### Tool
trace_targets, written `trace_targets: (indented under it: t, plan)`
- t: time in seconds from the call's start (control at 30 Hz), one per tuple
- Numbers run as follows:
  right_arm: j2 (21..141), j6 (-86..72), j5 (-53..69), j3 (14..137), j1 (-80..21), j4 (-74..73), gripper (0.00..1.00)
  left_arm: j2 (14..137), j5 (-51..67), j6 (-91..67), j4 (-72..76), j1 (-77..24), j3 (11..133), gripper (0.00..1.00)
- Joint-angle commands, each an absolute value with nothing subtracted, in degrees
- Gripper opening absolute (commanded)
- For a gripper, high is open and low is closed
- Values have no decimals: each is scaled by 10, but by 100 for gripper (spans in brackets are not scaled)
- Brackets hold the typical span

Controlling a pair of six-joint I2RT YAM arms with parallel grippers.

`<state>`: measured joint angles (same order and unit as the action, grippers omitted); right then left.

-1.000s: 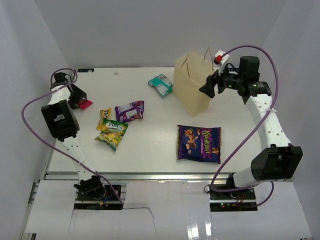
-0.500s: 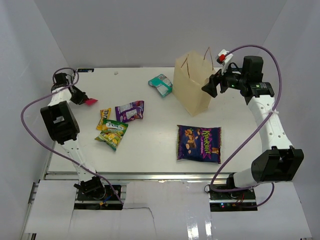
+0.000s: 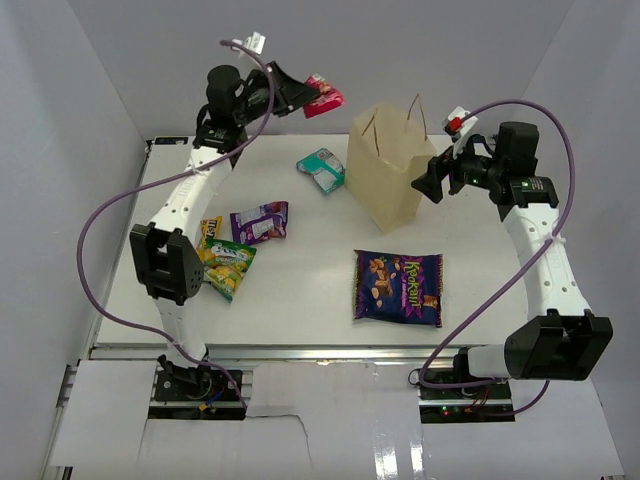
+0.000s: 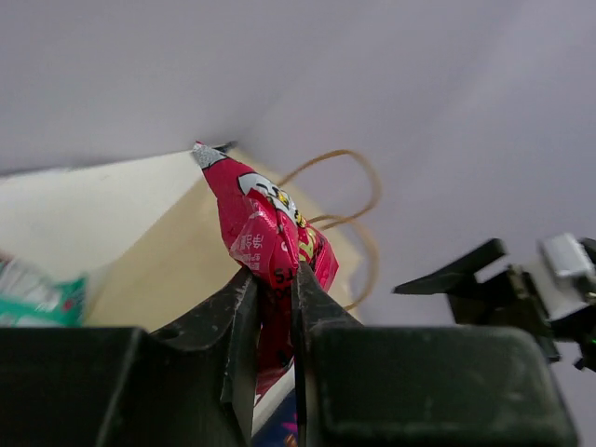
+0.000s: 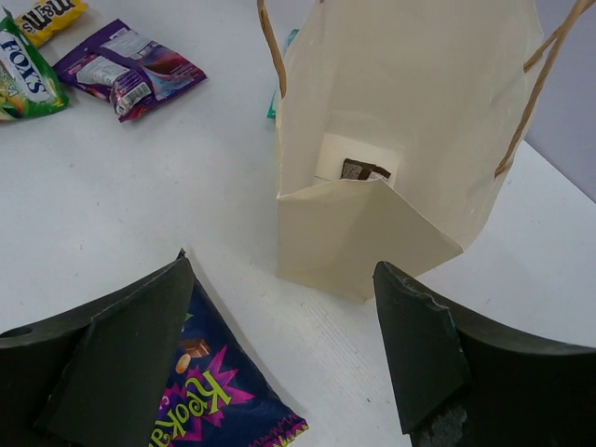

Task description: Place the snacks into the paper bag

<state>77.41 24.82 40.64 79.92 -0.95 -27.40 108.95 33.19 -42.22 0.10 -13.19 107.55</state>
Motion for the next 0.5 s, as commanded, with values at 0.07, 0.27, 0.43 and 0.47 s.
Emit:
trace_targets:
  t: [0.07,0.27,0.43,0.47]
  plan:
    - [738,243,404,791,-7,-272,84,1169,354,-452,66,-205,1255,4]
    - [720,241,410,769,15,-272,84,1249,297,-443,76,-262,1359,8]
    - [712,239,407,761,23,-274,84,1280,237,-411,80,-297,1392,14]
    - [712,239,407,760,24,-274,84,1285,220,-408,82,-306,1397,14]
